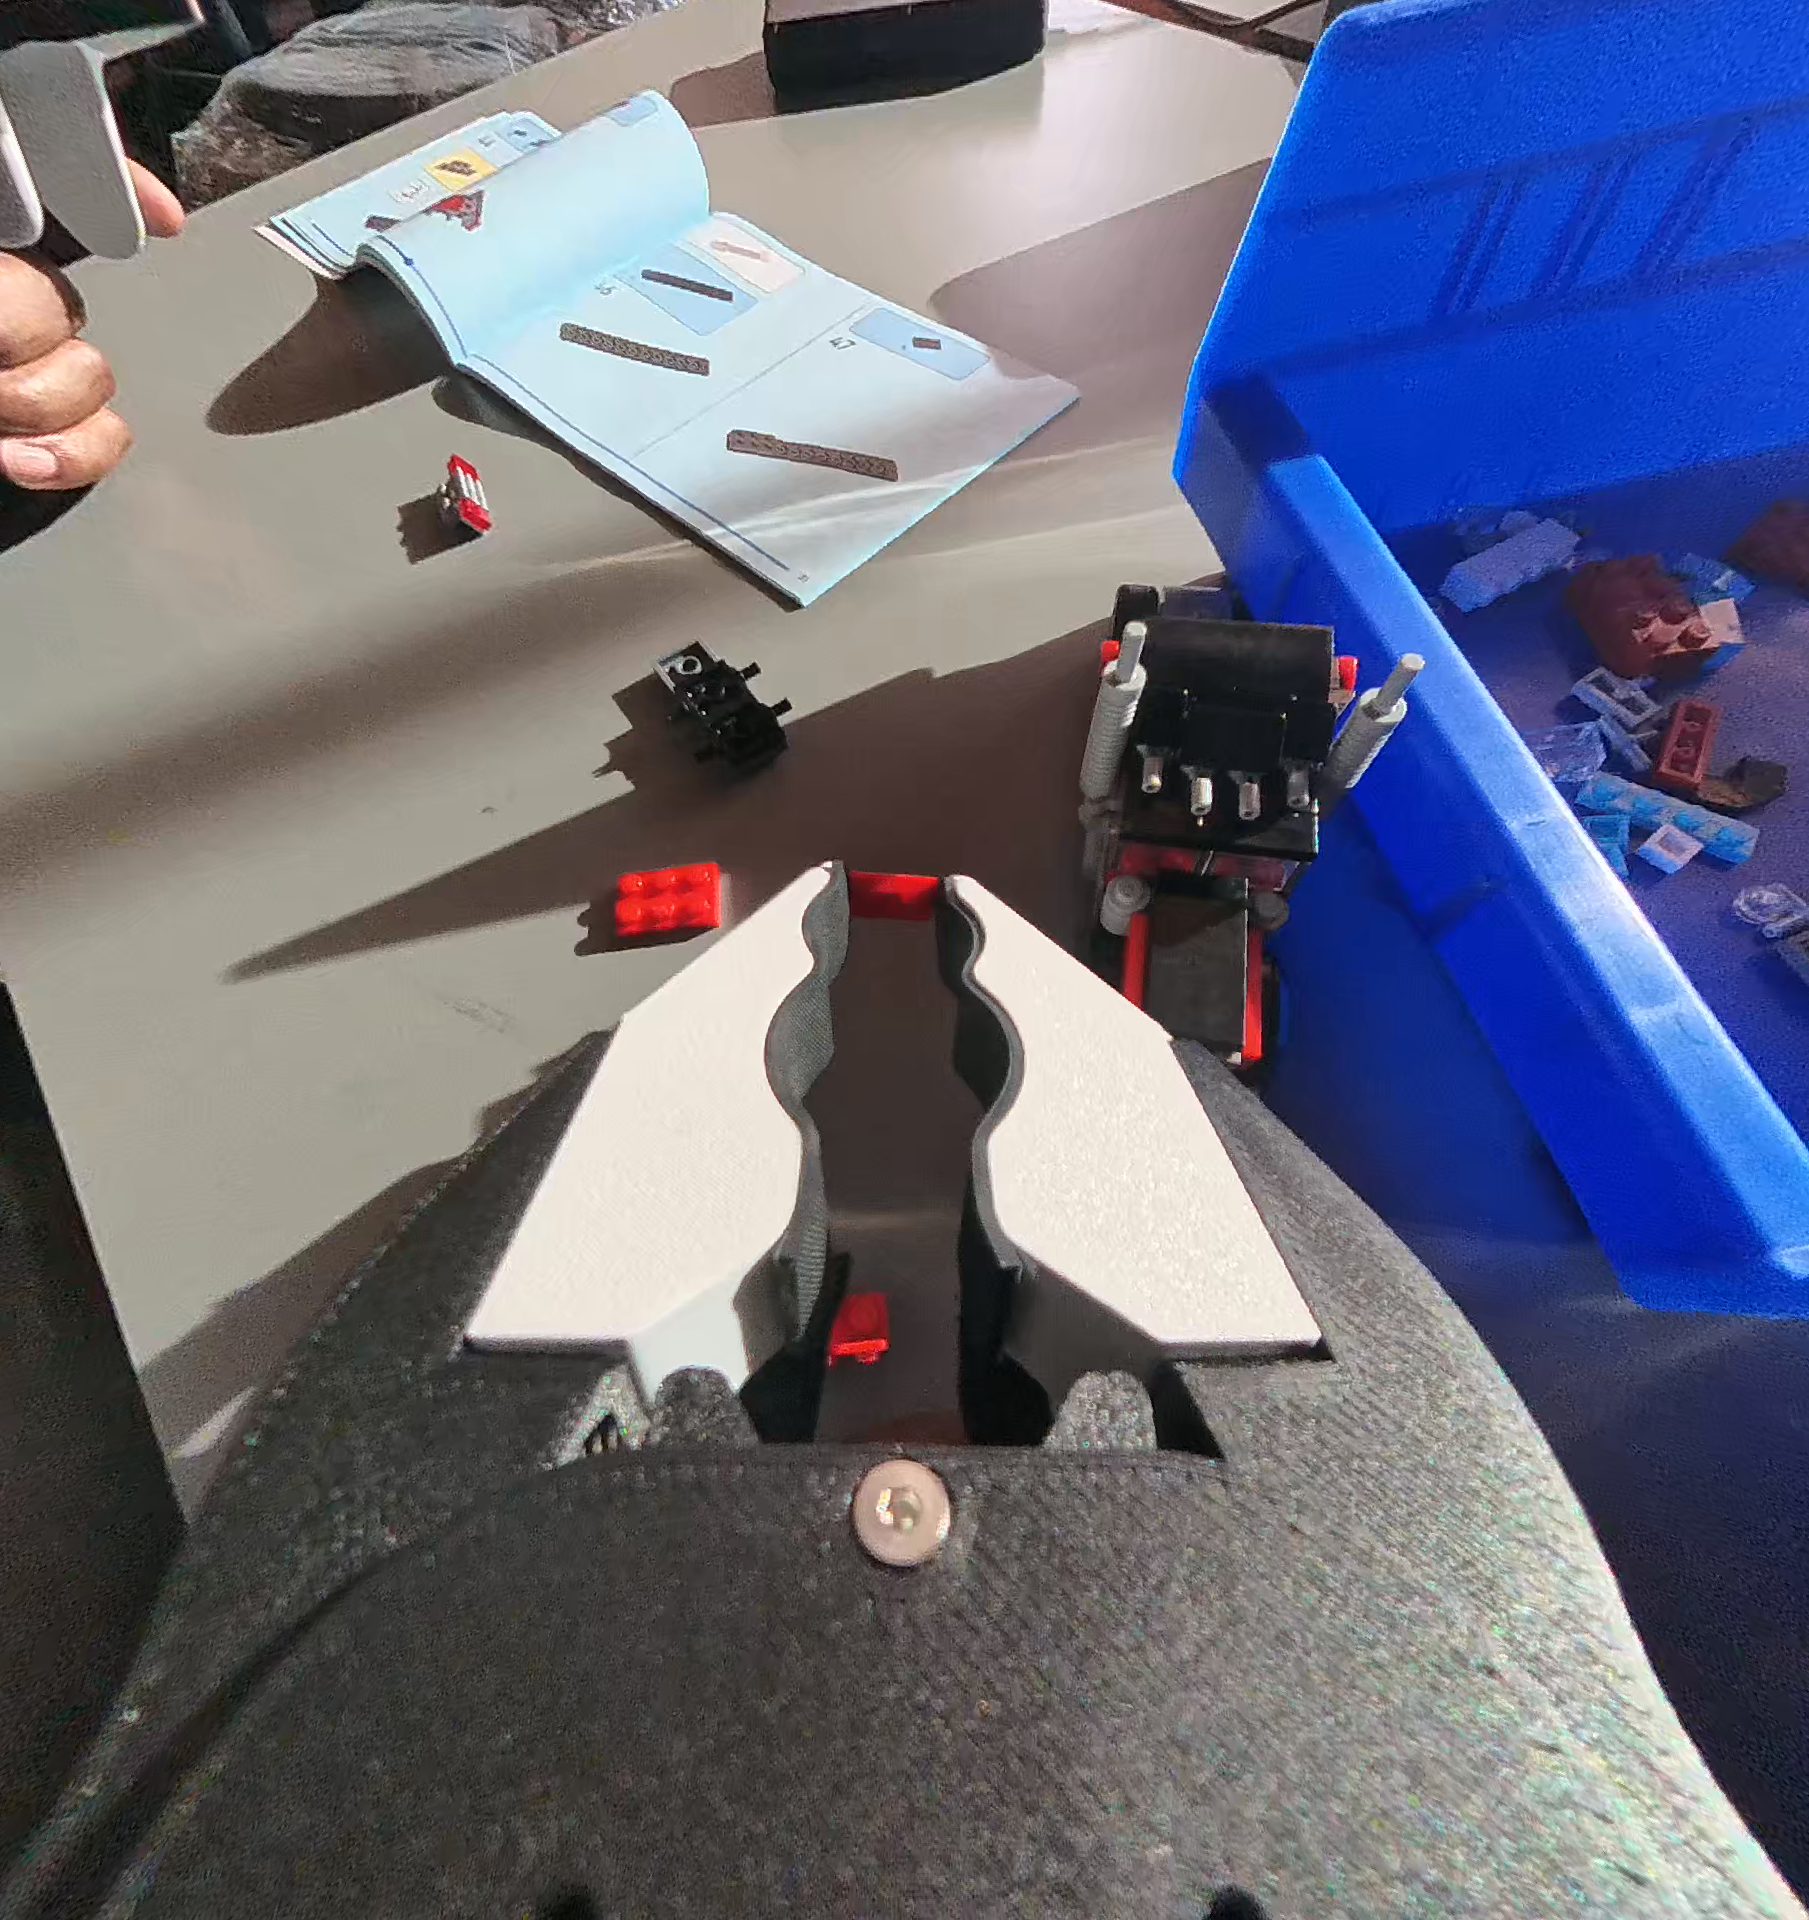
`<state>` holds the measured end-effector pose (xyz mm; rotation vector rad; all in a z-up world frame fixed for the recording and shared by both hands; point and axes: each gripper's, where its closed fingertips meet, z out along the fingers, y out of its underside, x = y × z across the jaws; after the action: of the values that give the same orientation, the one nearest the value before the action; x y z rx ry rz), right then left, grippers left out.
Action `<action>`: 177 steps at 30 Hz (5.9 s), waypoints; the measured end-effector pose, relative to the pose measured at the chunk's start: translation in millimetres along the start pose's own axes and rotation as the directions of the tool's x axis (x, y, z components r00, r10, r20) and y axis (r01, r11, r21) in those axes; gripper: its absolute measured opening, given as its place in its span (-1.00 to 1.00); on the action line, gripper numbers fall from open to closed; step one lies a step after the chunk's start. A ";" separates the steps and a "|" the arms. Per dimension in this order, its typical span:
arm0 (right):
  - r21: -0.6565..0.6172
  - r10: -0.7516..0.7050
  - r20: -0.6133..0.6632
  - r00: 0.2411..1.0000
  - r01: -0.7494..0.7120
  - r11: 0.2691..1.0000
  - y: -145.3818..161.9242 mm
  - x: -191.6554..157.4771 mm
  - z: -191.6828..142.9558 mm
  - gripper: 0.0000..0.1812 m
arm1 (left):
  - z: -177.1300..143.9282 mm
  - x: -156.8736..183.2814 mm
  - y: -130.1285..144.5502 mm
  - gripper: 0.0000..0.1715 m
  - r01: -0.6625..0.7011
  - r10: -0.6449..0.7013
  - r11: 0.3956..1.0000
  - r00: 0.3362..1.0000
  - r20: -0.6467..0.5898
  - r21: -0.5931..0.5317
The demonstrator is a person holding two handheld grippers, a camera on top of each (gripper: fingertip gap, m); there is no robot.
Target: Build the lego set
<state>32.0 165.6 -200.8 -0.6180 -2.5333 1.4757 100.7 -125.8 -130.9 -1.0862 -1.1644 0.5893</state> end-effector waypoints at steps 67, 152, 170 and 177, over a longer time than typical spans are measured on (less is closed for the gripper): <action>-0.229 -0.289 0.219 0.932 0.337 0.913 -6.0 -45.2 71.4 -0.55 | 63.3 118.8 97.1 -0.73 -0.168 0.013 0.900 0.933 -0.360 -0.403; 0.466 -0.628 0.267 0.731 0.472 0.749 -63.5 -117.5 19.0 -0.63 | 51.4 173.6 83.0 -0.89 -0.563 0.480 0.826 0.676 -0.558 0.029; 0.528 -0.623 0.363 0.693 0.398 0.750 -65.2 -137.3 7.2 -0.74 | 38.1 183.7 80.5 -0.89 -0.591 0.558 0.793 0.605 -0.569 0.149; 0.547 -0.622 0.357 0.697 0.383 0.744 -69.2 -137.0 4.5 -0.85 | 36.0 185.2 81.1 -0.89 -0.590 0.557 0.792 0.594 -0.580 0.157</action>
<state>135.5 74.8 -132.8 0.6236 -2.2394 2.0480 141.3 75.5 -124.2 -1.5711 -0.2340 0.6338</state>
